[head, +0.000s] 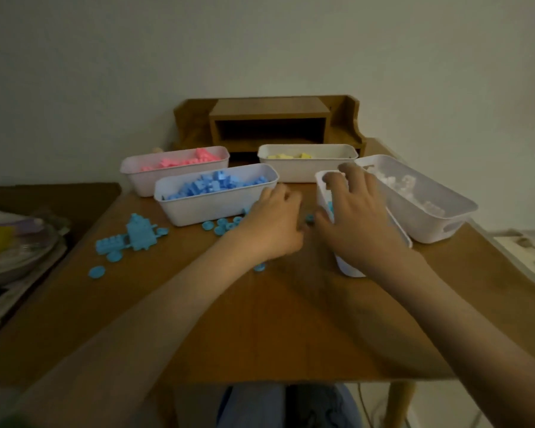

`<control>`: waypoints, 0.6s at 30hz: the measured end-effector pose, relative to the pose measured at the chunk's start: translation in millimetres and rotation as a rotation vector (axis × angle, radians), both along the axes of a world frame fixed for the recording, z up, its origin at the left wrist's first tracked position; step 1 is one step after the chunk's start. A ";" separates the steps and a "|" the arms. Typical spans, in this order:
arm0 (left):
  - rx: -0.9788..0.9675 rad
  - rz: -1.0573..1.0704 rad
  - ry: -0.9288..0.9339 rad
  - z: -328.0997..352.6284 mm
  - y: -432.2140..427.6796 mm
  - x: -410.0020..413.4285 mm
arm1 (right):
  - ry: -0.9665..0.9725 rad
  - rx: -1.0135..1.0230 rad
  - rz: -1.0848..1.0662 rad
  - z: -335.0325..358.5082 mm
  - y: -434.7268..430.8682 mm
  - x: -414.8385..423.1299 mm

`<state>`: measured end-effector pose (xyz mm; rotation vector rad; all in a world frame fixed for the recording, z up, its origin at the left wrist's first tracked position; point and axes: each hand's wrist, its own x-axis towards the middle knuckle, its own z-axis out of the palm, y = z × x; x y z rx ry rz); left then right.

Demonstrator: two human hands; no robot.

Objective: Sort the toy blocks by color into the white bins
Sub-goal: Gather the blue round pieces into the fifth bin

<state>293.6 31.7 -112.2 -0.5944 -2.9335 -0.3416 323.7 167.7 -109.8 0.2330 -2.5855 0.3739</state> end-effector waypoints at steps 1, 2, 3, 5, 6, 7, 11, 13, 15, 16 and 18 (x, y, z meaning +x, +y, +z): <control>-0.071 0.066 -0.083 -5.4 -15.8 2.9 | -0.004 -0.015 0.063 0.0 -11.1 1.8; -0.117 0.121 -0.168 -12.0 -33.2 5.3 | -0.010 -0.037 0.126 -2.4 -24.0 2.4; -0.134 0.152 -0.232 -18.1 -46.5 7.5 | -0.026 -0.058 0.177 -6.4 -34.6 1.6; -0.119 0.169 -0.286 -32.0 -66.8 12.8 | -0.141 -0.008 0.216 -22.2 -53.8 -6.4; -0.110 0.158 -0.290 -37.8 -69.4 14.0 | -0.221 0.064 0.187 -34.3 -56.9 -15.3; -0.112 0.148 -0.285 -42.6 -71.1 14.6 | -0.304 0.137 0.140 -46.4 -58.1 -26.1; -0.169 0.149 -0.198 -52.0 -76.2 9.0 | -0.617 0.048 0.031 -72.9 -57.5 -60.1; -0.200 0.115 -0.149 -57.4 -76.7 4.2 | -0.556 -0.015 0.065 -76.6 -59.8 -62.7; -0.208 0.068 -0.082 -62.1 -76.5 1.1 | -0.447 -0.045 0.100 -77.3 -60.9 -59.2; -0.204 0.044 -0.034 -63.6 -76.4 0.0 | -0.411 -0.033 0.105 -77.9 -61.0 -58.4; -0.179 -0.014 0.046 -65.4 -76.4 0.3 | -0.357 0.023 0.111 -78.1 -60.4 -57.5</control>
